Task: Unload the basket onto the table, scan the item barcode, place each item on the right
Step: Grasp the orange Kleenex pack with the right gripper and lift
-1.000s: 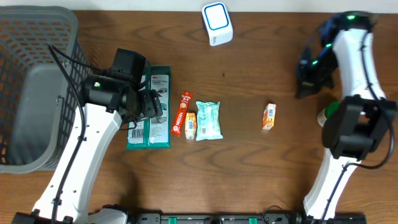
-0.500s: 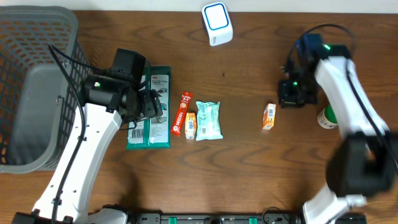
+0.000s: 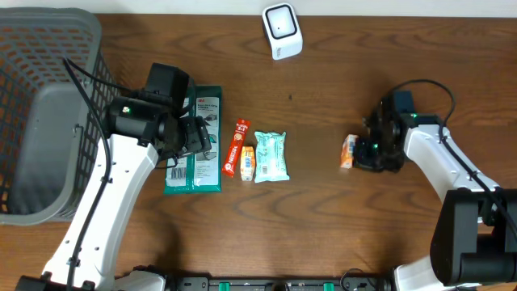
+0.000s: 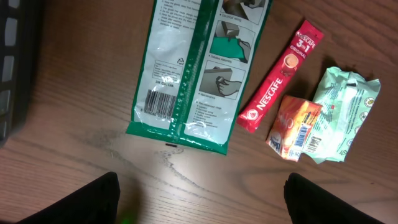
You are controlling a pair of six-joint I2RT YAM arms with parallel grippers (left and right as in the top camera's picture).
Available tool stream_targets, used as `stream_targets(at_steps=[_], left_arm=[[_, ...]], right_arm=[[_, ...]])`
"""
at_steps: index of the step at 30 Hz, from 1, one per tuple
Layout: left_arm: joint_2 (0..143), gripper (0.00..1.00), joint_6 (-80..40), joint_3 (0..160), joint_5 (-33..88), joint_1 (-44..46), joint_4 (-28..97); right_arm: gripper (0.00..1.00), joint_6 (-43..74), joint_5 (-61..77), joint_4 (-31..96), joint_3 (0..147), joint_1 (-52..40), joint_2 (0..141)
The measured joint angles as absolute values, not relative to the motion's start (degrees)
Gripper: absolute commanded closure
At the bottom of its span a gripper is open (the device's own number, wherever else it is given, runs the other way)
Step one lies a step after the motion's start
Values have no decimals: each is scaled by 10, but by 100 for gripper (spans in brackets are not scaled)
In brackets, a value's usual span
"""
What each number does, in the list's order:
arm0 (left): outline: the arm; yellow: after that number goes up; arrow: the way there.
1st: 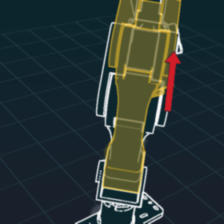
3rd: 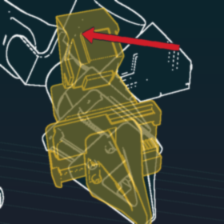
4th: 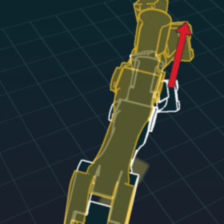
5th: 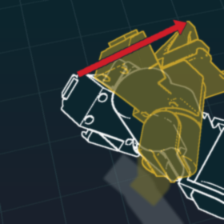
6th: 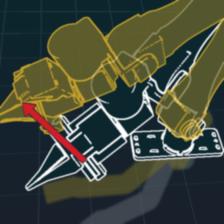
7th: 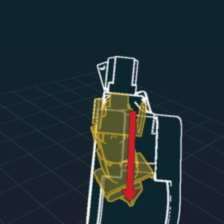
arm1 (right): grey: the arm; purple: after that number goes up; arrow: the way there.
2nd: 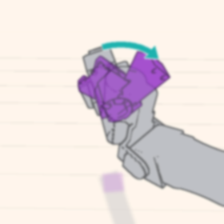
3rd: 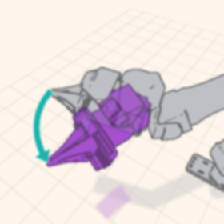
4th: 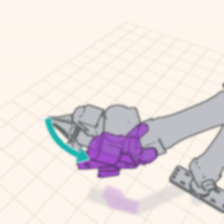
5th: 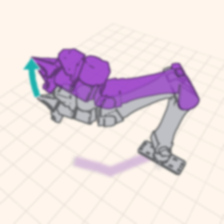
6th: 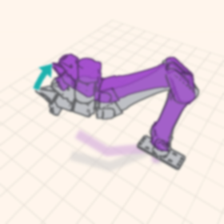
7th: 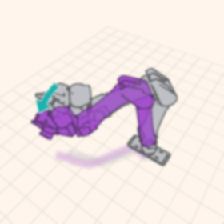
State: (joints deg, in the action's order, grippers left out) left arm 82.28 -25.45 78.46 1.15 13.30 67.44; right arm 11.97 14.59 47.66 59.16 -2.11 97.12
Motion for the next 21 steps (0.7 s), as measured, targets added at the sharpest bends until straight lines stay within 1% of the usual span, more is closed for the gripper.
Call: stream_targets(at_steps=[2, 6, 10, 11, 14, 16, 17, 18, 19, 21], left_arm=[[823, 15, -255, 785, 12, 133, 675], [823, 15, -255, 785, 12, 133, 674], [823, 15, -255, 785, 12, 133, 674], [823, 15, -255, 785, 11, 133, 674], [823, 15, -255, 785, 11, 133, 674], [823, 15, -255, 785, 12, 133, 674], [823, 15, -255, 785, 12, 133, 674], [823, 15, -255, 785, 11, 133, 674], [823, 15, -255, 785, 12, 133, 674], [823, 15, -255, 785, 12, 133, 674]], right_arm=[[98, 115, 180, 439, 592, -24, 971], [93, 111, 224, 384, 592, -46, 971], [91, 111, 236, 368, 592, -83, 971], [90, 110, 235, 367, 592, -86, 971], [82, 124, 221, 368, 592, -92, 971], [46, 144, 211, 366, 592, -91, 971], [36, 151, 208, 362, 592, -89, 971], [31, 158, 207, 359, 592, -87, 971], [30, 168, 205, 357, 592, -84, 971], [44, 190, 203, 354, 592, -76, 971]])
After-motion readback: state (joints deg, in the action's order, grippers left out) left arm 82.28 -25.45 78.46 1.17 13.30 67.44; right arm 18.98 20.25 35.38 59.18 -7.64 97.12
